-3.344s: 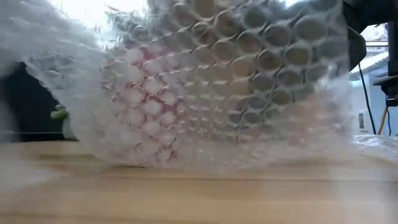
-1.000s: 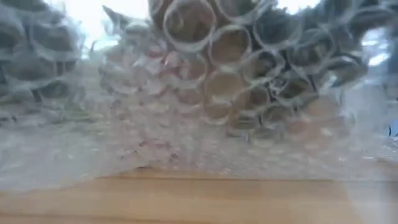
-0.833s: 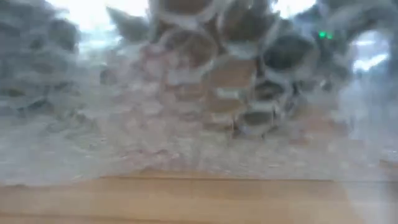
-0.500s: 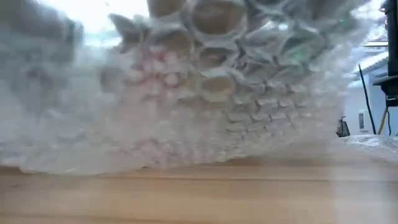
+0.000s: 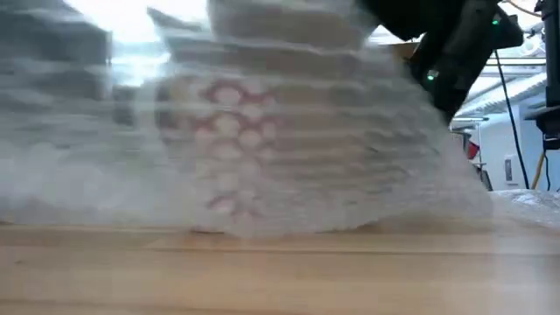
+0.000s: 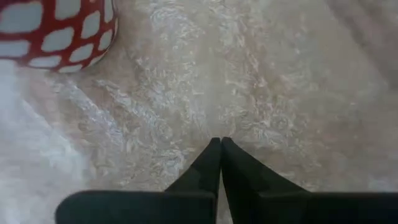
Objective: Wrap mug
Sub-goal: Wrap the red cup in the bubble wrap
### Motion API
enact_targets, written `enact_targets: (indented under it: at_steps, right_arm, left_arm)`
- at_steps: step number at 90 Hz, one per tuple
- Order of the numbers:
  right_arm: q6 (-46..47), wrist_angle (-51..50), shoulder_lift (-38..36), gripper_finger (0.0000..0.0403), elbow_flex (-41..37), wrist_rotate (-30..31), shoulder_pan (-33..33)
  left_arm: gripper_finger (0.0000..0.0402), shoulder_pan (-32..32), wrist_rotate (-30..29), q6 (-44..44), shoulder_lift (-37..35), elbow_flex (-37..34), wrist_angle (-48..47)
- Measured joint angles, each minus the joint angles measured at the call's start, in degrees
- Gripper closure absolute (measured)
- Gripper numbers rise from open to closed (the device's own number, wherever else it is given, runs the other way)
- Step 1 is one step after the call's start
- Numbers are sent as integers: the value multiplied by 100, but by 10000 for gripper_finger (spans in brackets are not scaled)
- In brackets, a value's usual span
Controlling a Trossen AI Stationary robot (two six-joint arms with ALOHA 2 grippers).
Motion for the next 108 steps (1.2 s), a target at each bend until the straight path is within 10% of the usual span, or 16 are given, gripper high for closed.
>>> enact_targets:
  at_steps: [64,93,108]
  right_arm:
    - [1004,533,-60,403,-21,-267,682]
    - [-626,492,-721,403,-31,-142,417]
    - [-1249,427,-575,403,-17,57,177]
  left_arm:
    - [401,13,-4,-1022,-111,203,-1975]
    - [401,47,-3015,158,-128,1147,-733]
    - [401,573,-2754,746,376,655,434]
